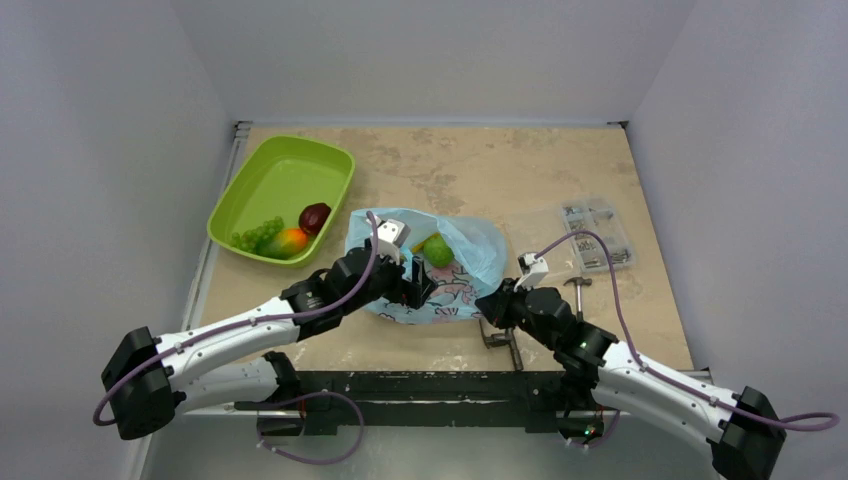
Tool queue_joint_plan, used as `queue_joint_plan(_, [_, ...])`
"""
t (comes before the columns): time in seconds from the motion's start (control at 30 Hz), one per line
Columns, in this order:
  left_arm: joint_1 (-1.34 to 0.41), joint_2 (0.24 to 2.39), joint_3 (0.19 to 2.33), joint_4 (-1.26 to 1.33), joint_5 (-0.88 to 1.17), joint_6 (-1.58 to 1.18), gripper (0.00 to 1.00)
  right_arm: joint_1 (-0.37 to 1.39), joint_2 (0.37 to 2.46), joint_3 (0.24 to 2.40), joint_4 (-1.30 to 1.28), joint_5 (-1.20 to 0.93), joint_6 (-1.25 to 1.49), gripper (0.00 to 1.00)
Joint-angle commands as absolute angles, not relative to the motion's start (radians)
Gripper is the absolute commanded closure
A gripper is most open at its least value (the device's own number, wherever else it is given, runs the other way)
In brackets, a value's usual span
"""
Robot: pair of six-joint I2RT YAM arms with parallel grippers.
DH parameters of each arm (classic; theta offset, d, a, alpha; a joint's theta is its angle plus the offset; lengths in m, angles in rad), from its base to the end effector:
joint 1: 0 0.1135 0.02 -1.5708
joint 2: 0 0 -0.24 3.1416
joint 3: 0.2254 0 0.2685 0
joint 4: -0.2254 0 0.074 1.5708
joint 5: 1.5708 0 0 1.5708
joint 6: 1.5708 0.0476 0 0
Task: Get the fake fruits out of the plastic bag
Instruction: Take out the fake fruit from the plastic bag.
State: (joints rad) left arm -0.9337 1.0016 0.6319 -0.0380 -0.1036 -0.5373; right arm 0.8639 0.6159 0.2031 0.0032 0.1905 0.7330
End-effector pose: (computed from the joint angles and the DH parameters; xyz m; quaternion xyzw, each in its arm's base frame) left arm 0.1632 -0.2123 0.2289 0.1364 0.8238 -0.3360 0.4358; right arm 0.1359 0.1452 0.1540 -0.0024 0.8340 0.3356 0.4380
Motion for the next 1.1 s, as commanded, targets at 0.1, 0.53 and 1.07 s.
queue_joint_plan(0.1, [-1.011,1.141,0.700,0.042,-0.291,-0.481,0.23,0.870,0.568,0.191,0.021,0.195,0.732,0.89])
queue_joint_plan(0.53, [-1.011,1.522,1.042,-0.156,-0.494,-0.536,0.24,0.871,0.556,0.189,0.016,0.193,0.732,0.89])
queue_joint_plan(1.07, [-0.964,1.791,1.124,-0.025,-0.567,-0.541,0.15,0.870,0.591,0.198,0.025,0.184,0.729,0.89])
